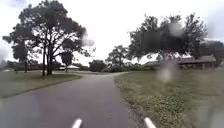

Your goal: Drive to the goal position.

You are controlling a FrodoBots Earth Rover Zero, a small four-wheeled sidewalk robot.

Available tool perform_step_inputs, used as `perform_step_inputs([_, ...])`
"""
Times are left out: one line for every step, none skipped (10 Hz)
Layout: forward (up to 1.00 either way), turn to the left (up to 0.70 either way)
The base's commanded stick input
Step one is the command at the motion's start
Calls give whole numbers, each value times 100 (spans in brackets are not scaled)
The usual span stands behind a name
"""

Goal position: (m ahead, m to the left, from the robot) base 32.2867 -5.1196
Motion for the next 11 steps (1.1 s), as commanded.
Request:
perform_step_inputs([85, 0])
perform_step_inputs([85, 0])
perform_step_inputs([85, 0])
perform_step_inputs([85, 0])
perform_step_inputs([85, 6])
perform_step_inputs([85, 34])
perform_step_inputs([85, 34])
perform_step_inputs([85, 34])
perform_step_inputs([85, 34])
perform_step_inputs([85, 34])
perform_step_inputs([85, 34])
